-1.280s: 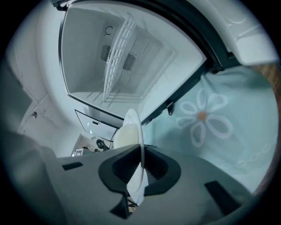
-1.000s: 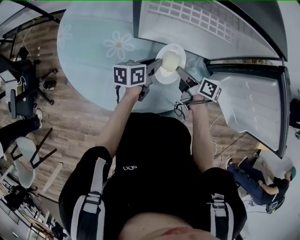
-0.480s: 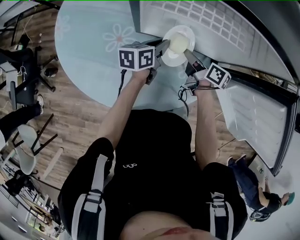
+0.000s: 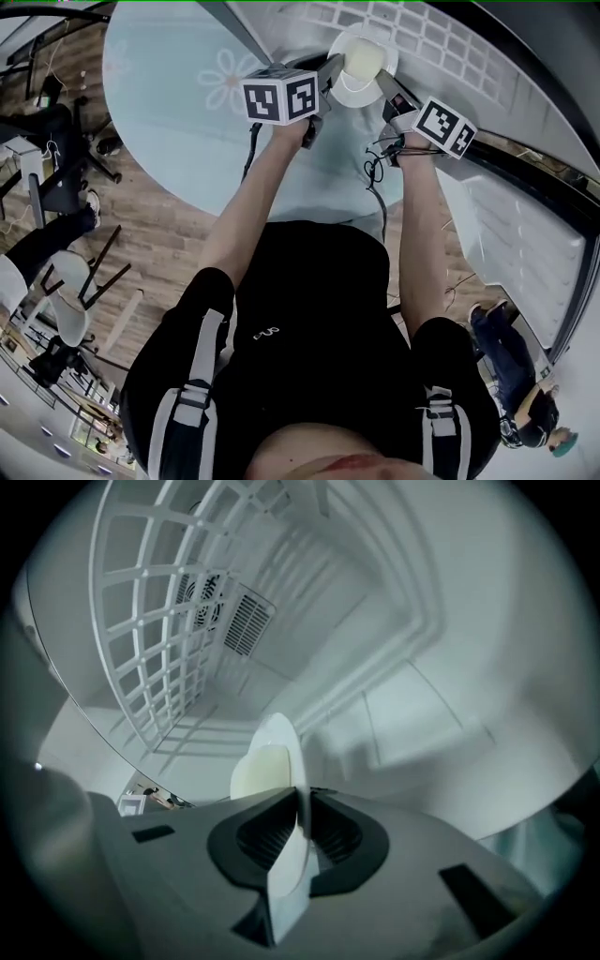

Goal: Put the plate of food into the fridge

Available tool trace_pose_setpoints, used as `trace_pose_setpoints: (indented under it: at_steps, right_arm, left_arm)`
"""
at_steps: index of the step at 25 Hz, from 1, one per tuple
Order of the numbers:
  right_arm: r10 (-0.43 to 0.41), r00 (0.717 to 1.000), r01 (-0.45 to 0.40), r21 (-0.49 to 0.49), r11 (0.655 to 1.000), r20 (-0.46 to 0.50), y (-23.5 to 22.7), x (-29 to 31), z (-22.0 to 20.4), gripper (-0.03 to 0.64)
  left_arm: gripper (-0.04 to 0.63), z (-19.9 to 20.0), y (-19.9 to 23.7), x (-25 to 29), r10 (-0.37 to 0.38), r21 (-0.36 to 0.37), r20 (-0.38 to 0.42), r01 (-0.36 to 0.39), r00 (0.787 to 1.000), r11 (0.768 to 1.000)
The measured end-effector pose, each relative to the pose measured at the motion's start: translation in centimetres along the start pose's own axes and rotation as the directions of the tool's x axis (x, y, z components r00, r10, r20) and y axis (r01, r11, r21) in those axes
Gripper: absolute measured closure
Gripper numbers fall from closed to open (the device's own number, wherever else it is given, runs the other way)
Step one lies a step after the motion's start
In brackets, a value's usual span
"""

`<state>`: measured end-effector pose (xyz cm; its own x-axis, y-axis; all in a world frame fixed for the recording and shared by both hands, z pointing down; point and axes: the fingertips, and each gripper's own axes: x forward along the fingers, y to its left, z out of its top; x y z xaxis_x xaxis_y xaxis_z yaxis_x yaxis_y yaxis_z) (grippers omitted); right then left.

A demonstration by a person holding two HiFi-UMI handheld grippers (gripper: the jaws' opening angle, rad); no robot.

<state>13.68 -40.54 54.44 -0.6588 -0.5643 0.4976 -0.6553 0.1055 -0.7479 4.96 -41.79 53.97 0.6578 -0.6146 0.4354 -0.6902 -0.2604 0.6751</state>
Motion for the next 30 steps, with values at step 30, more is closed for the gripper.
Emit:
trace_pose_setpoints:
  at_steps: [30]
  right_arm:
    - [-0.19, 0.935, 0.3, -0.385, 0.873, 0.299, 2.2, -3.5, 4.2, 0.597]
  left_arm:
    - [0.576, 1.7, -2.3, -3.0, 0.105, 0.238, 0.037, -0.111, 0.994, 0.965]
